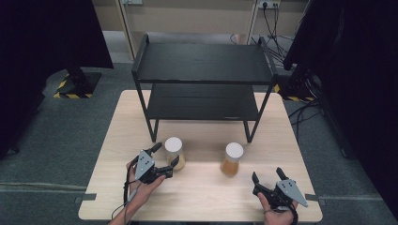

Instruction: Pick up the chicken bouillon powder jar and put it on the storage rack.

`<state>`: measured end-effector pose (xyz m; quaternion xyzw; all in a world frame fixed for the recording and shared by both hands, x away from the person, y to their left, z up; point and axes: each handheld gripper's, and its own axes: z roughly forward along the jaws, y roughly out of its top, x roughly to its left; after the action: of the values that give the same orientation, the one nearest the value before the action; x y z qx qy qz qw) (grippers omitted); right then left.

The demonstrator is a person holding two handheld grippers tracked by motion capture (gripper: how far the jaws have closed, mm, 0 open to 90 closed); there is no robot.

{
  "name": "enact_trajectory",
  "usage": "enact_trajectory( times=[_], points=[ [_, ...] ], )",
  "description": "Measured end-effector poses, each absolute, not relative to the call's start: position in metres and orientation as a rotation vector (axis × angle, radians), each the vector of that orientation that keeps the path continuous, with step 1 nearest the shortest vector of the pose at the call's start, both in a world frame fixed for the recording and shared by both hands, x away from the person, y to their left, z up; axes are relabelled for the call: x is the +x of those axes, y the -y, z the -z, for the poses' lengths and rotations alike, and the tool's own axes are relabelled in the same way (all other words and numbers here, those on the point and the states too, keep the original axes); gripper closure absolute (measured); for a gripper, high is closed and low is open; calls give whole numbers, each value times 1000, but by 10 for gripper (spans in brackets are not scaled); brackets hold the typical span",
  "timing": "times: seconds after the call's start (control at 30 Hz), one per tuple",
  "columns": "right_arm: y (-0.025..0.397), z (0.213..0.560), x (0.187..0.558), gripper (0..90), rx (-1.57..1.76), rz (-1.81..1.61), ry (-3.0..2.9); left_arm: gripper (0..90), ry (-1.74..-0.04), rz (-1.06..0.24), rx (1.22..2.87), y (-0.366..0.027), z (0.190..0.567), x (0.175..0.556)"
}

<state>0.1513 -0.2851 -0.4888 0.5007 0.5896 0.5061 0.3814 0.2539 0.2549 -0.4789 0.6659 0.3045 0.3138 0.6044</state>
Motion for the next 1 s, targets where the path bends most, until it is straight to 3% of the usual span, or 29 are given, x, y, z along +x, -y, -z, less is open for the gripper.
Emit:
enact_trajectory(
  times=[0.77, 1.0],
  points=[
    [285, 488, 152, 56, 1271, -1291, -1518, 316, -687, -762, 1555, -241, 471, 263],
    [285, 488, 153, 56, 1267, -1290, -1522, 327, -692, -752, 1558, -242, 470, 263]
  ],
)
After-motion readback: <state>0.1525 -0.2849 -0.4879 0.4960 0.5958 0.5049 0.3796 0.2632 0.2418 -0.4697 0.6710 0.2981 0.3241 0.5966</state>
